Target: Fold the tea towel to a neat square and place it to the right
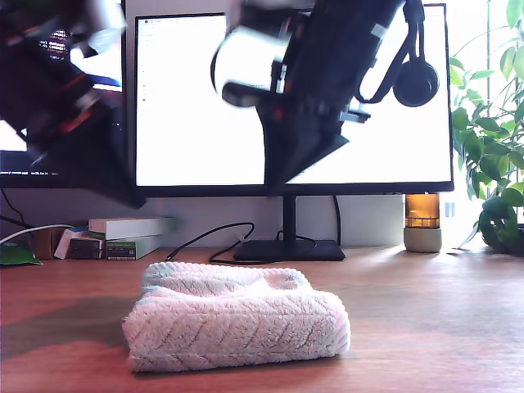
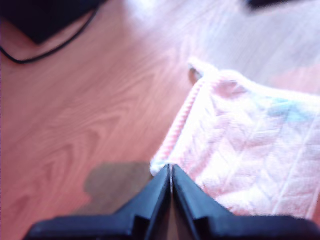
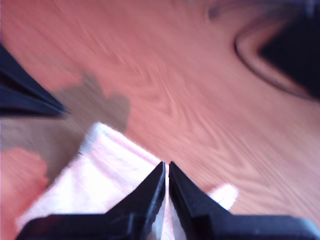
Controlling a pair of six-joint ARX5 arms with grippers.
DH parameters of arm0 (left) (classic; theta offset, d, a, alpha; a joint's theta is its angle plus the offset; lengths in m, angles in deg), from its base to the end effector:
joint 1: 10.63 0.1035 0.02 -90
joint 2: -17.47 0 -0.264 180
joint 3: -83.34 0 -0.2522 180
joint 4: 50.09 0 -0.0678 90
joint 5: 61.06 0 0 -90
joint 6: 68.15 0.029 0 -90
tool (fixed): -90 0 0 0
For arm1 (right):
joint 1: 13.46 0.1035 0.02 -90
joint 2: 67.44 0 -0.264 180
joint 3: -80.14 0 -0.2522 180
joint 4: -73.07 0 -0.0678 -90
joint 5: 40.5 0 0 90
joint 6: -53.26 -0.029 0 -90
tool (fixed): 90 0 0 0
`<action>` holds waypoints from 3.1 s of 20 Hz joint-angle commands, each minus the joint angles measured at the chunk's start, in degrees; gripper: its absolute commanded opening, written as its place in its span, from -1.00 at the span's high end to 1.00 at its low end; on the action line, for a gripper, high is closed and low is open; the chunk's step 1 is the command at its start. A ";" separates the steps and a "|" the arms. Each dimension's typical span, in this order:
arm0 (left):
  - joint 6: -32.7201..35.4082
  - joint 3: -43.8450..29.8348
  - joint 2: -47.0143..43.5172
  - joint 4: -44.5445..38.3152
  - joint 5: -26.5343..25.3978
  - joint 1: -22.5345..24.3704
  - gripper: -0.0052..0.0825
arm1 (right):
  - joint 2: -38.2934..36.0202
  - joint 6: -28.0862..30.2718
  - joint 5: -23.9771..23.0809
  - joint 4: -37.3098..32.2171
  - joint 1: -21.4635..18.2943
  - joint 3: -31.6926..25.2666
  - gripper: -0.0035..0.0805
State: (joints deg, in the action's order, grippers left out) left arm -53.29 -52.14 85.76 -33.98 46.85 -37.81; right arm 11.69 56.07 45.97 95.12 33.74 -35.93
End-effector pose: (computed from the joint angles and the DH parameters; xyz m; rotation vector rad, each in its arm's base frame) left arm 0.1973 -0.1113 0.1860 0.2933 0.6102 -0.8432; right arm 0.1988 0.2120 0.2381 -0.3305 0.5841 0.7501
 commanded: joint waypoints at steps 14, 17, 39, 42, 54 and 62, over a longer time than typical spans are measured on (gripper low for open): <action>0.20 -4.87 10.69 -18.18 2.93 0.57 0.92 | 0.68 1.01 -1.07 -8.48 0.61 -11.43 0.88; 1.33 -4.87 14.97 -21.64 5.49 0.96 0.92 | 0.70 1.05 -0.33 -11.43 0.61 -11.43 0.95; 0.48 -4.81 11.80 -27.69 7.23 0.77 0.92 | 14.56 1.46 14.05 -19.87 -1.25 -10.69 0.95; -0.90 -4.81 4.90 -23.23 7.06 0.77 0.92 | 13.73 1.49 17.86 -17.42 -1.16 -9.70 0.95; -3.37 -4.81 -10.19 -8.55 7.32 -1.03 0.92 | 14.27 21.09 39.80 -1.60 -9.62 1.88 0.95; -3.52 -4.81 -11.41 -7.48 7.32 -2.16 0.92 | 22.08 27.28 46.56 5.44 -12.33 9.29 0.95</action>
State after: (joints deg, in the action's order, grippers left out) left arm -56.46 -56.14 74.51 -41.21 54.02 -39.54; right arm 32.15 82.97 91.87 100.39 21.15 -26.90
